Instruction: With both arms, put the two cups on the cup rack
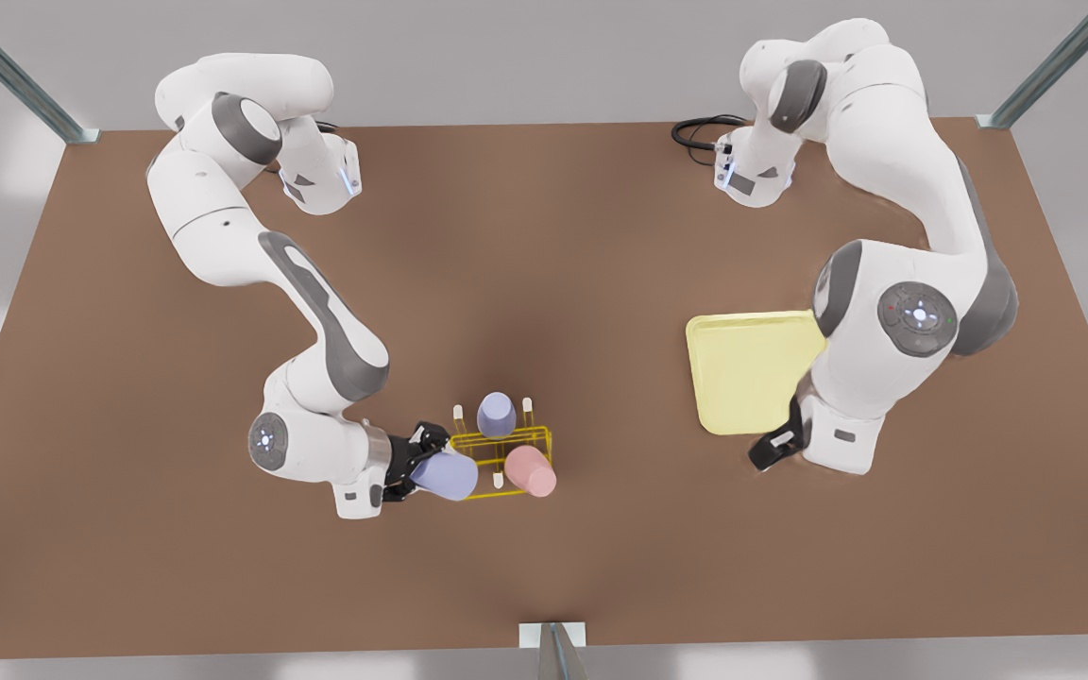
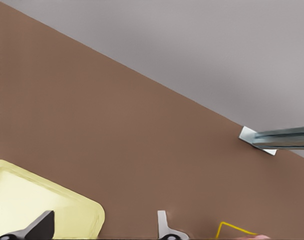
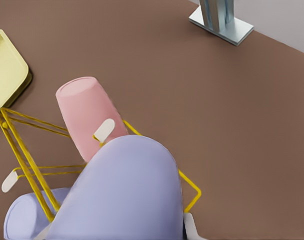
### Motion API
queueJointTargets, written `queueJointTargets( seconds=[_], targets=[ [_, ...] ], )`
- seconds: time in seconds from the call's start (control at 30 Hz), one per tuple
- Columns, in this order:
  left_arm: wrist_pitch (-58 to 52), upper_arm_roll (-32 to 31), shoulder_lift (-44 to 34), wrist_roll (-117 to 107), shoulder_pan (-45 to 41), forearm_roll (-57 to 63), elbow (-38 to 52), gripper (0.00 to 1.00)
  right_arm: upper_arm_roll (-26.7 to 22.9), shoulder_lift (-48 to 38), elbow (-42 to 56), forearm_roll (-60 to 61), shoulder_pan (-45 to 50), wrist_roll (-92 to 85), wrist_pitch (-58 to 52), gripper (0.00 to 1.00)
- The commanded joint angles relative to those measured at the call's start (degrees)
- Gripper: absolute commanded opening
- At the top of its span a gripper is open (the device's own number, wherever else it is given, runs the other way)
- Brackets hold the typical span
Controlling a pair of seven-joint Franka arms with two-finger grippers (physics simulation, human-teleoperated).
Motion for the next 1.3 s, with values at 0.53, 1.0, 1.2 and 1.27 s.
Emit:
queueJointTargets(
  seconds=[0.53, 1.0, 1.2, 1.27],
  targets=[
    [-5.42, -1.20, -17.09, 37.26, 1.65, 0.04, -26.17, 1.00, 0.49, -0.34, 0.35, 2.57, 0.25, 35.93, -9.78, 1.00],
    [-5.33, -1.11, -17.27, 37.62, 1.82, 0.21, -26.00, 1.00, -12.50, -14.39, 2.64, -19.76, -8.71, 35.32, -29.37, 1.00],
    [-5.16, -0.93, -17.18, 37.70, 4.64, -1.37, -25.56, 1.00, -12.69, -25.65, -1.06, -12.63, -14.96, 31.36, -33.77, 1.00],
    [-3.93, -1.02, -17.18, 37.70, 4.55, -1.46, -25.56, 1.00, -12.16, -28.72, -1.41, -12.02, -14.43, 32.06, -38.43, 1.00]
  ],
)
